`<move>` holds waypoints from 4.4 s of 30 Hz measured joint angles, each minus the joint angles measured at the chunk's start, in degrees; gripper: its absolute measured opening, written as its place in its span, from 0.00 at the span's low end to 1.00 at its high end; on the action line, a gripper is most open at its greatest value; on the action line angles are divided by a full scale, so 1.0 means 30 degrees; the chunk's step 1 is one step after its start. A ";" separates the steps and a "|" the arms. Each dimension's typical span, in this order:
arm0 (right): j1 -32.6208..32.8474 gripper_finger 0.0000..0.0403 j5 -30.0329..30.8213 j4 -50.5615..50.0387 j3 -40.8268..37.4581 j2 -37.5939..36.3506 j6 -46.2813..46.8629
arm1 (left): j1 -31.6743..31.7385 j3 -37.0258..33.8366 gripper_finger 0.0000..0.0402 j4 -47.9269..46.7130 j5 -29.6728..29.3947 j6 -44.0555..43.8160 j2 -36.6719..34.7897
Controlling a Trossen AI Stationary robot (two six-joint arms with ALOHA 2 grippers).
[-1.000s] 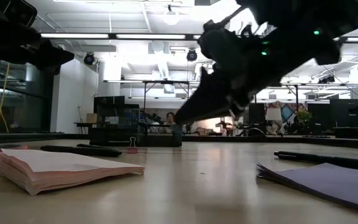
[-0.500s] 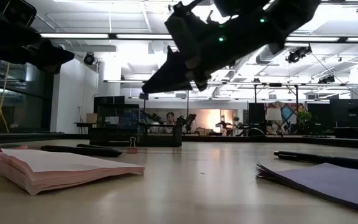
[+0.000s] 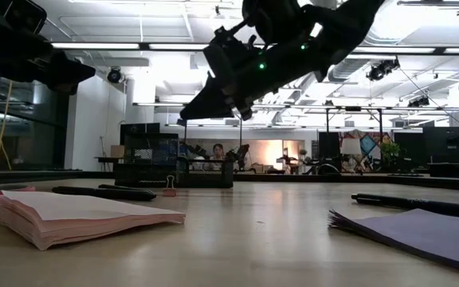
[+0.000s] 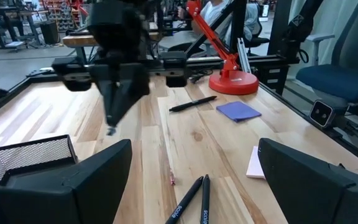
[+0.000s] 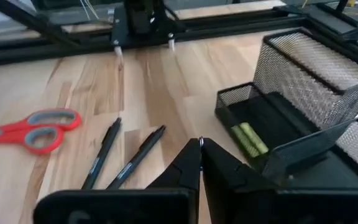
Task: Pick and place office supplies into organizer
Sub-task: Put the blue binder clip into the black desk organizer, then put the black pen into the black desk organizer
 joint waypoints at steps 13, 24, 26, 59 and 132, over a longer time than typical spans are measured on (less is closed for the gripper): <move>-0.0601 0.00 0.1596 0.1609 0.0007 0.0000 0.0503 | 0.0001 0.0000 0.83 -0.0007 -0.0668 0.0007 0.0000; -0.1081 0.00 0.1599 -0.1992 0.5087 0.3319 0.0463 | 0.0000 0.0000 0.83 0.0007 -0.0749 0.0160 -0.0007; -0.1234 0.00 0.1641 -0.3329 0.6750 0.4182 0.0482 | 0.0007 0.0000 0.83 -0.0034 -0.0749 0.0153 -0.0007; -0.1824 0.21 0.3519 -1.2403 1.5220 0.9034 0.0692 | 0.0005 0.0000 0.83 -0.0164 -0.0677 -0.0211 -0.0007; 1.3487 0.31 1.5087 -2.3387 0.9547 0.5076 2.4407 | 0.0007 0.0000 0.83 0.0885 -0.0462 -0.0532 -0.0003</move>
